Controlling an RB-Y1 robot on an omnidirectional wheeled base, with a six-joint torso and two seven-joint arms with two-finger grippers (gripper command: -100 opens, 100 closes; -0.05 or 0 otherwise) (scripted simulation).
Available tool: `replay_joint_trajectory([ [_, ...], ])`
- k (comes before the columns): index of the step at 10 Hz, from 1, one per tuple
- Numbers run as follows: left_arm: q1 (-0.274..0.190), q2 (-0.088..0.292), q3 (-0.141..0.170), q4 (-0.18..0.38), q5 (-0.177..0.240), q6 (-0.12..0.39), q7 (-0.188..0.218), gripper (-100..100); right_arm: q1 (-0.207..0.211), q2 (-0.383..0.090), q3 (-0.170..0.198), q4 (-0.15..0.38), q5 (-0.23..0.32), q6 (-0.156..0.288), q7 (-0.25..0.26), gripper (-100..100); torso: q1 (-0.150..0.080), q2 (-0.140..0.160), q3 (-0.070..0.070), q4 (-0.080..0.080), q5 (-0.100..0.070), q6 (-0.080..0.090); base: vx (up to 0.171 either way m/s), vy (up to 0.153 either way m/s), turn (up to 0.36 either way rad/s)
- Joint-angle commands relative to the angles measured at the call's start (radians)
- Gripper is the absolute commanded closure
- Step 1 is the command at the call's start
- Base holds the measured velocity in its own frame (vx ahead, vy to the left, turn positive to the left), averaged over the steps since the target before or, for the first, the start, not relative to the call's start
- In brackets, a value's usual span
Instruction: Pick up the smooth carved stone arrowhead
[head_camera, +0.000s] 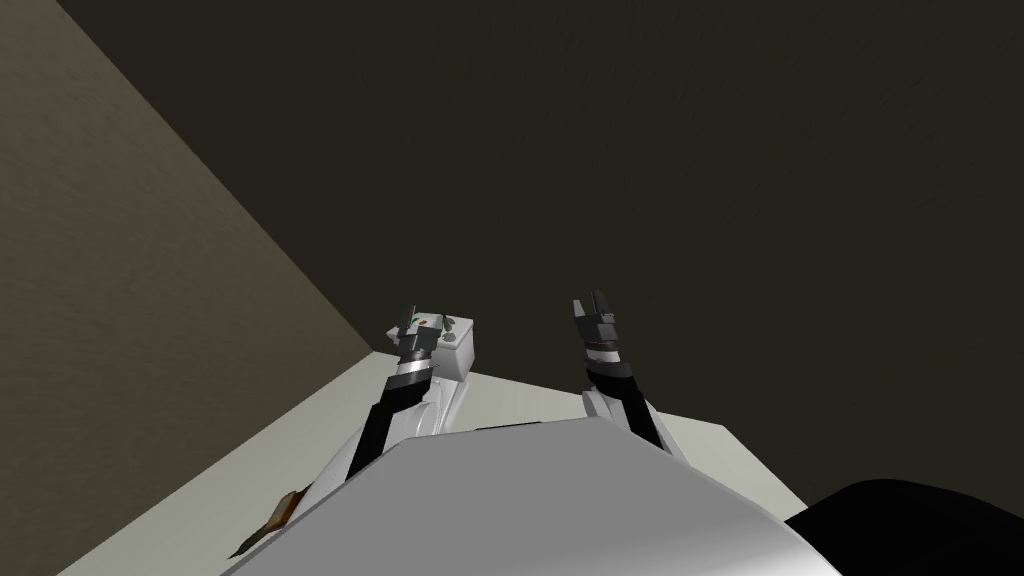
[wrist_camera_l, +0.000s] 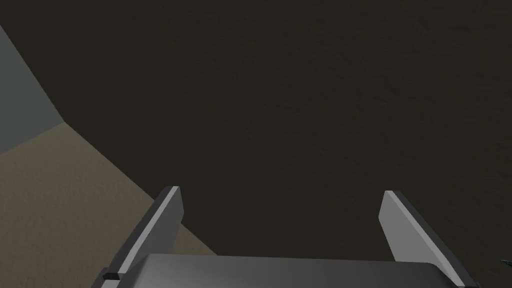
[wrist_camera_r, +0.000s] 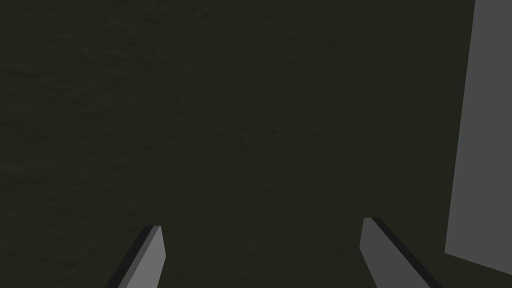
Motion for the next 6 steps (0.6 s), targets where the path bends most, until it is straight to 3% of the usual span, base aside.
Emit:
replay_joint_trajectory([
  [1,-0.014,0.048,0.005,-0.001,0.002,0.041,-0.008,-100,0.0,0.0,0.0,0.0,0.0,0.0,0.0,0,0.0,0.0,0.0,0.0,0.0,0.0,-0.008,-0.002,0.014],
  [6,-0.064,0.132,0.023,0.001,0.009,0.163,-0.037,-100,0.0,0.0,0.0,0.0,0.0,0.0,0.0,0,0.0,0.001,0.0,0.0,0.0,0.0,-0.014,-0.002,0.009],
])
